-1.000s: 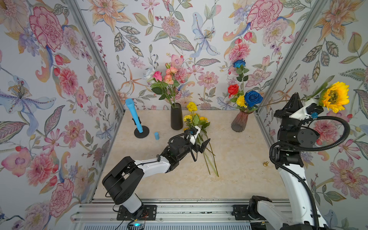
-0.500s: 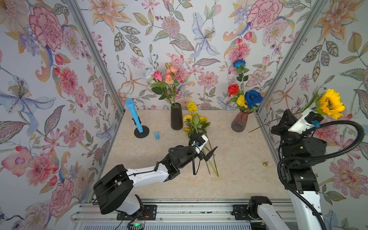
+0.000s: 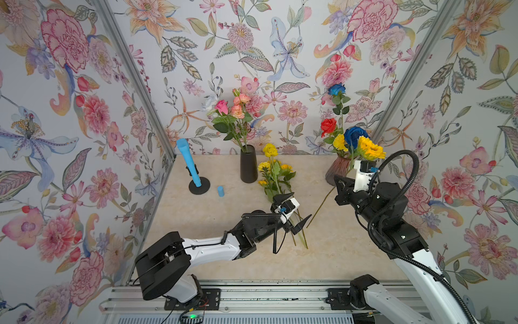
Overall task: Pick out yellow flowers from the vase
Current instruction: Place the flower at the center of the board.
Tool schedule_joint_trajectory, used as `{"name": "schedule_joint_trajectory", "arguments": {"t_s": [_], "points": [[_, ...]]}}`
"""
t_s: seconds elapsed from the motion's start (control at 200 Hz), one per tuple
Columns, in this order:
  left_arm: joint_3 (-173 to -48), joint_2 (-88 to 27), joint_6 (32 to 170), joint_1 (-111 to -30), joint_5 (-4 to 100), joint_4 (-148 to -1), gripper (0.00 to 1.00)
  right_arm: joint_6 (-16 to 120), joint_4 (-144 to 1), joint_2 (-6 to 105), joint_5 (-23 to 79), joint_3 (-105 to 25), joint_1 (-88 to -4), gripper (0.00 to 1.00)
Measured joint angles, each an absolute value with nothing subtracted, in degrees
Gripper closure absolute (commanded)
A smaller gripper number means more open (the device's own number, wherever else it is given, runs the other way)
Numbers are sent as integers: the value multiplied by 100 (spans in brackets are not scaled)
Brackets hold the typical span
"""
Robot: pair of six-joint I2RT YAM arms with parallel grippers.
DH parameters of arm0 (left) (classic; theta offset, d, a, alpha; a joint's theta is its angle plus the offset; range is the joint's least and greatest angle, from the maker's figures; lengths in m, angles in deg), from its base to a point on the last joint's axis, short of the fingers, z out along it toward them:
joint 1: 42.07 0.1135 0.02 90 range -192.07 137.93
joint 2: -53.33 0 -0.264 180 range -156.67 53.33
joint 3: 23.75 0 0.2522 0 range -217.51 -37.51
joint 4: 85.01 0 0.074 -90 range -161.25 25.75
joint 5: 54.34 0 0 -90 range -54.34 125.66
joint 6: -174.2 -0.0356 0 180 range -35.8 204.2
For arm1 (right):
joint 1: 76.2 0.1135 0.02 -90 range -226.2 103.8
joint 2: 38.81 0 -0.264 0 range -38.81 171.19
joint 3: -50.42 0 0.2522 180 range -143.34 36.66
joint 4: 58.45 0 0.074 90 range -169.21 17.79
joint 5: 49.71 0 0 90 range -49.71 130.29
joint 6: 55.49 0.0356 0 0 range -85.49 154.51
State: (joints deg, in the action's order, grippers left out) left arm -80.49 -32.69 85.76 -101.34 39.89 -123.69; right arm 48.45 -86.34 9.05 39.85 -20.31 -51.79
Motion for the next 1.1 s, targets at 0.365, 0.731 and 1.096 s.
{"name": "schedule_joint_trajectory", "arguments": {"t_s": [0.365, 0.731, 1.096], "points": [[-8058, -3271, 8961, -10136, 3740, -12183, 19, 5124, -8005, 1775, 3873, -2027, -4121, 100], [-8069, -3280, 9153, -10134, 3346, -12076, 63, 5256, -7725, 1993, 3742, -2027, -3728, 100], [-8167, -3361, 9382, -10112, 3139, -11853, 100, 5162, -7747, 2085, 3823, -2023, -3678, 100]]}}
